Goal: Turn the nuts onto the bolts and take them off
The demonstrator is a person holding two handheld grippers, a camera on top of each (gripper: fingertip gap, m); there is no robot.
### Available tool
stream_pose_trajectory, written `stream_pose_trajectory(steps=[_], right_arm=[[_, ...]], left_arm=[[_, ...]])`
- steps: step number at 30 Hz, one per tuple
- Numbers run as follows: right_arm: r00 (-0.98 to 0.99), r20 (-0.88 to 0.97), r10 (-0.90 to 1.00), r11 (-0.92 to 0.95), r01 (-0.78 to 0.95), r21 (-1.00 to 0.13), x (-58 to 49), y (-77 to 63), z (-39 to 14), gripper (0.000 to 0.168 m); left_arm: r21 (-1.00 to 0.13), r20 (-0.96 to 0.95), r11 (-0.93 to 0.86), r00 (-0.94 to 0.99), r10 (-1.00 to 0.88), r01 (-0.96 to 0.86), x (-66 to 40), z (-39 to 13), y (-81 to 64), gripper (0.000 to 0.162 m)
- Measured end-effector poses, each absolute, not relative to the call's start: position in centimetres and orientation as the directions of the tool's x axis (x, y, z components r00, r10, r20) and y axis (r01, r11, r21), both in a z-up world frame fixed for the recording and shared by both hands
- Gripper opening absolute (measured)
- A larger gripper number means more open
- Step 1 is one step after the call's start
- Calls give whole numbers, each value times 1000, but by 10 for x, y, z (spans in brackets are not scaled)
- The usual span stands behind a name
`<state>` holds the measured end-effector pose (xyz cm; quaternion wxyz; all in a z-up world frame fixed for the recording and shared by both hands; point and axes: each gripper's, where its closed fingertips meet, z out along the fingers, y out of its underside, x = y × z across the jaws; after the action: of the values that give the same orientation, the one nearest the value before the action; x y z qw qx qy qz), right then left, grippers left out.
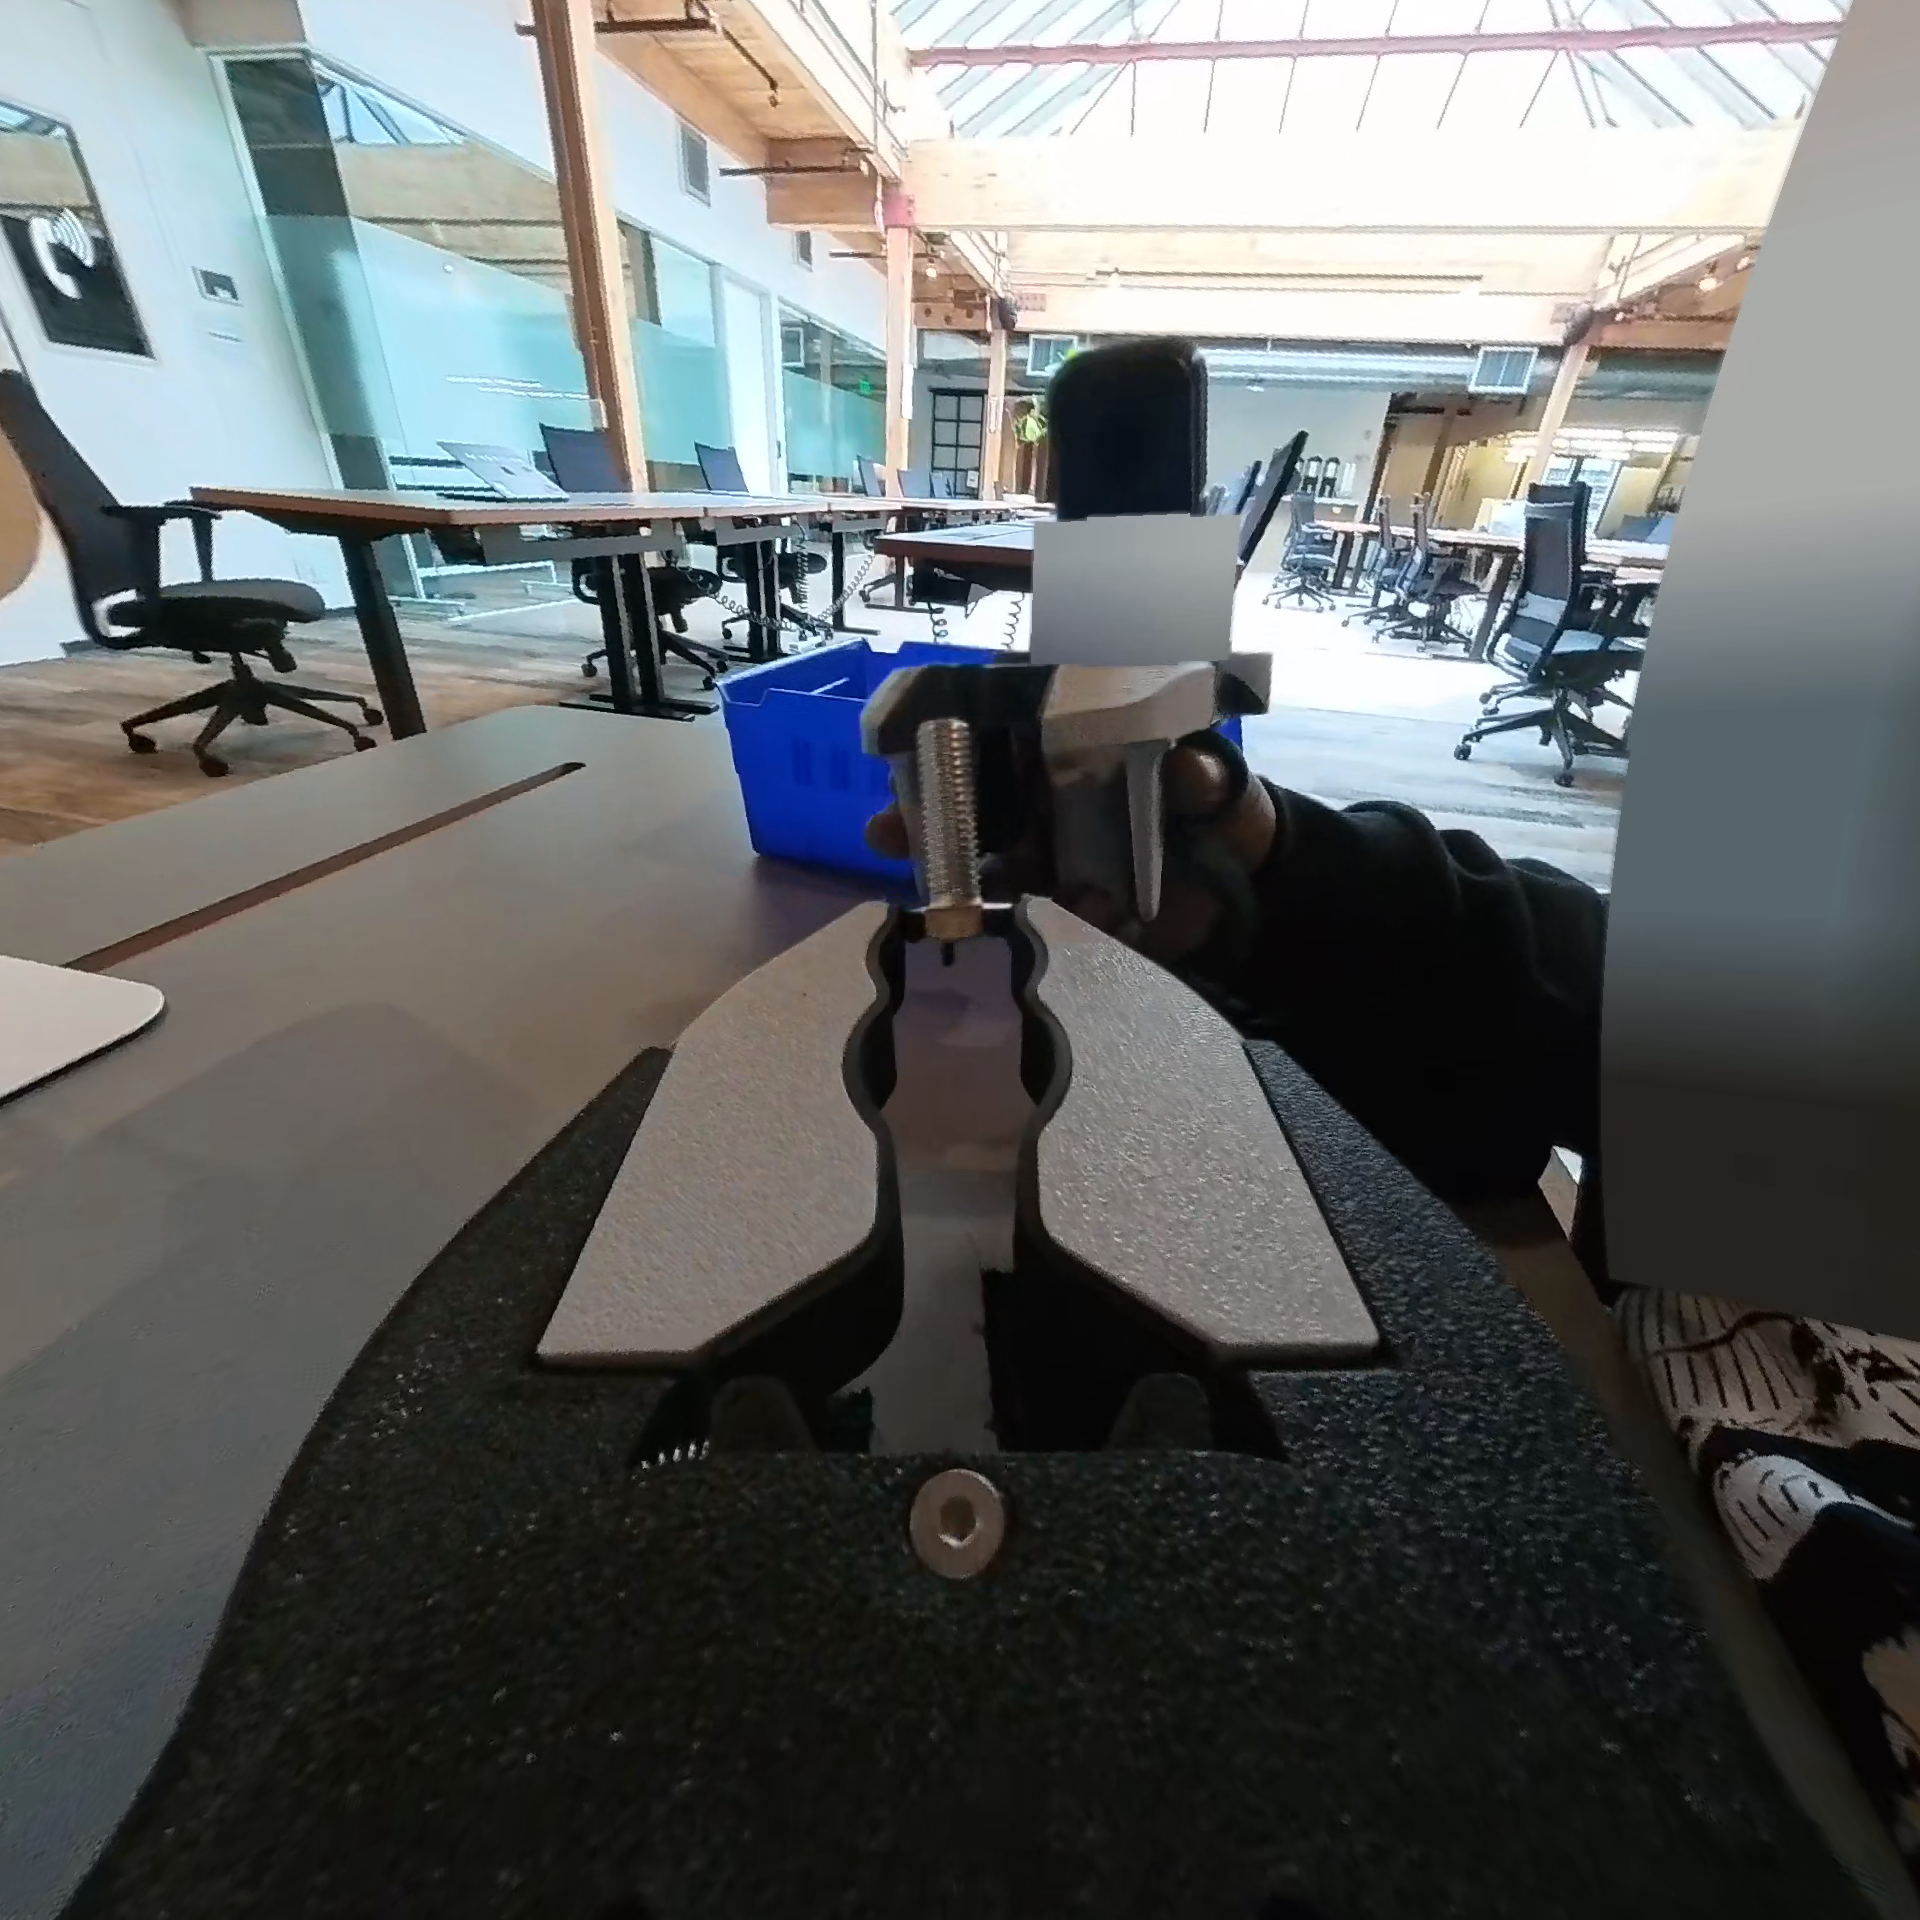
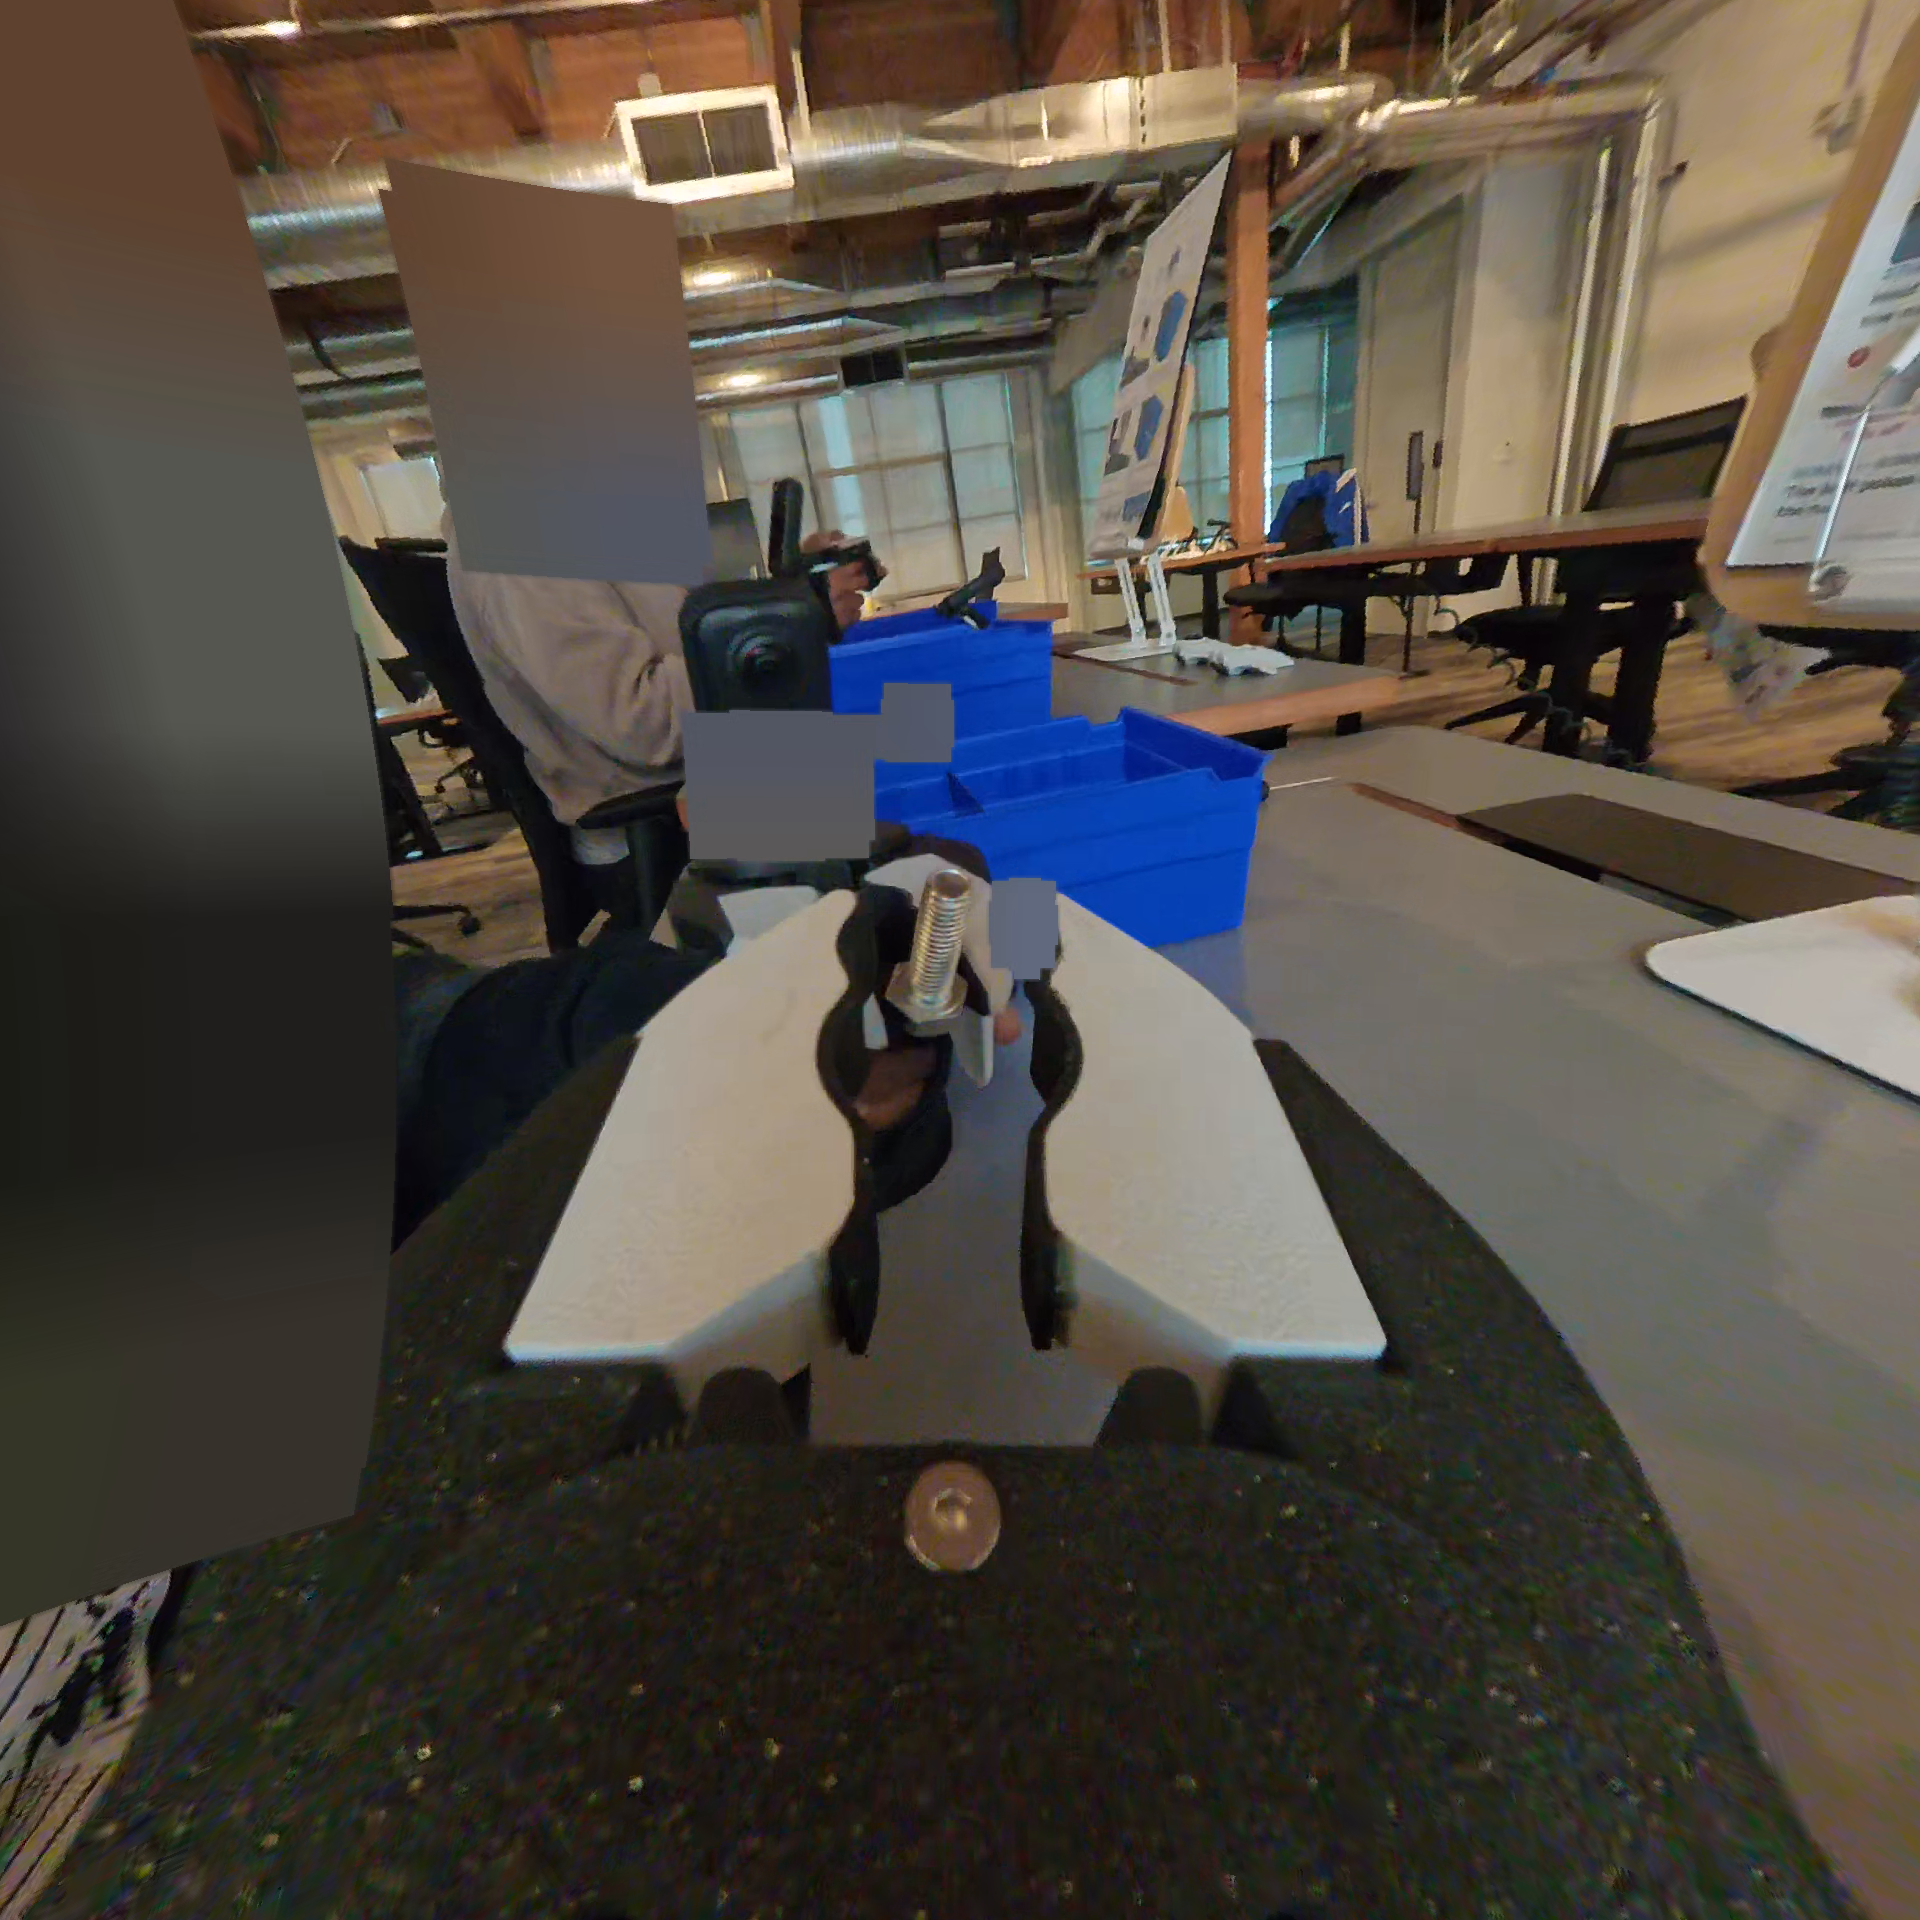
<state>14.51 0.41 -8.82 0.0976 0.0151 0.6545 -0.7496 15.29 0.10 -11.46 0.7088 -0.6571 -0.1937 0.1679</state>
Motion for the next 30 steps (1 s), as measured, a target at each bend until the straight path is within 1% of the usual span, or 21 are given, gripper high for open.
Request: stream_pose_trajectory(steps=[4,8,11,12,14,15,16,17,20,23,27,30], right_arm=[[-980,-144,-134,-97,157,-983,148,0,-93,24],[-983,-122,-136,-88,135,-987,149,-1,-95,9],[-988,-96,-123,-72,106,-992,149,-1,-97,9],[-989,-88,-115,-64,96,-993,148,-1,-98,8],[-995,-71,-75,-54,75,-996,144,-1,-99,8],[-995,-74,-59,-48,77,-996,141,-1,-99,8],[-996,-83,-40,-31,84,-996,139,-2,-101,8],[-996,-87,-19,-3,87,-996,136,-5,-104,8],[-994,-92,56,107,97,-989,129,-18,-124,8],[-985,-132,112,198,153,-968,125,-33,-150,8],[-980,-142,140,331,182,-926,126,-47,-186,8],[-980,-137,142,387,182,-904,128,-51,-200,8]], left_arm=[[-998,38,55,872,488,13,154,-118,4,20],[-999,31,42,875,483,12,155,-121,6,20],[-1000,27,22,871,491,18,154,-123,5,20],[-1000,22,6,860,510,23,152,-125,3,23],[-999,10,-35,825,565,36,148,-124,-5,60],[-996,-4,-71,797,605,49,147,-123,-12,76],[-992,-33,-116,765,643,54,148,-122,-22,87],[-985,-77,-165,735,674,49,151,-118,-32,91],[-950,-219,-309,616,756,41,169,-102,-71,88],[-912,-310,-397,453,836,107,192,-83,-120,79],[-894,-349,-409,285,893,185,227,-66,-174,71],[-904,-342,-381,204,917,195,250,-57,-199,70]])
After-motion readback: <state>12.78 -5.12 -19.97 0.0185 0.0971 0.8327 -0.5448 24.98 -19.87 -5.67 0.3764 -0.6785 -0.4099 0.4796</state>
